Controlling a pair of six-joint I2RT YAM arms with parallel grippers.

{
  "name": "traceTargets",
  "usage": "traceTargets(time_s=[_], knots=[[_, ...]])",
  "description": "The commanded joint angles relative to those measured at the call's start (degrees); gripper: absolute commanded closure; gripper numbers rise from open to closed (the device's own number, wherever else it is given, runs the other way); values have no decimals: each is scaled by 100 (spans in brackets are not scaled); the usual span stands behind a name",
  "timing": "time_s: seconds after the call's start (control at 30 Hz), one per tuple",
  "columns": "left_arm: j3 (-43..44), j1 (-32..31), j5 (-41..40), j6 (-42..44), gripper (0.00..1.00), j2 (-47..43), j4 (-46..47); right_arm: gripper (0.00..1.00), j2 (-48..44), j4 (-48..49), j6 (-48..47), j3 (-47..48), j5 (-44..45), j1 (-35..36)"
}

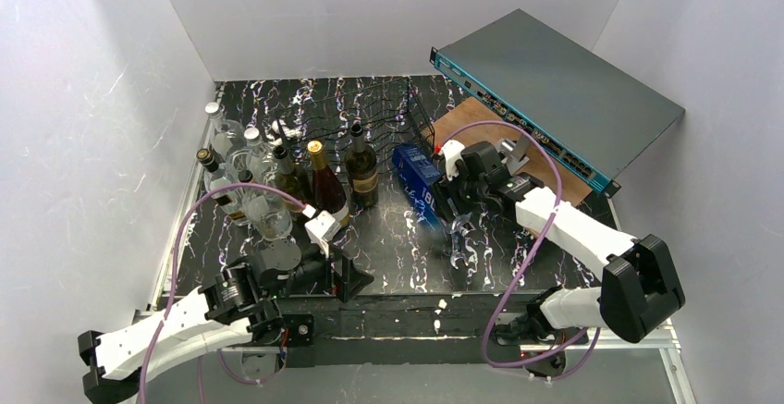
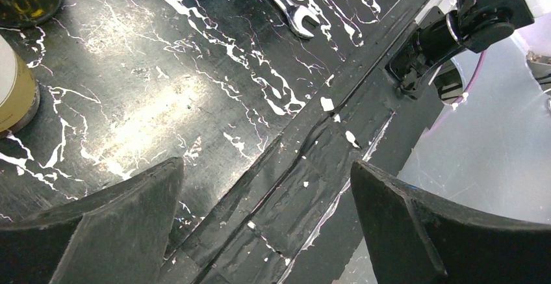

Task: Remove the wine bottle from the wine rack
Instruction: Pick up the wine bottle from the wine rack.

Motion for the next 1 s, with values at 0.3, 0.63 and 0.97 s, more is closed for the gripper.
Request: traceTargets(time_s=[0.3, 0.63, 0.97], knots=[[143, -10, 259, 399, 1, 366, 389, 93, -401, -76, -197, -16, -459, 19], [45, -10, 319, 518, 1, 263, 476, 94, -486, -200, -249, -24, -465, -2], [-44, -11, 374, 590, 1, 298, 574, 94, -613, -325, -271, -86, -525, -29]])
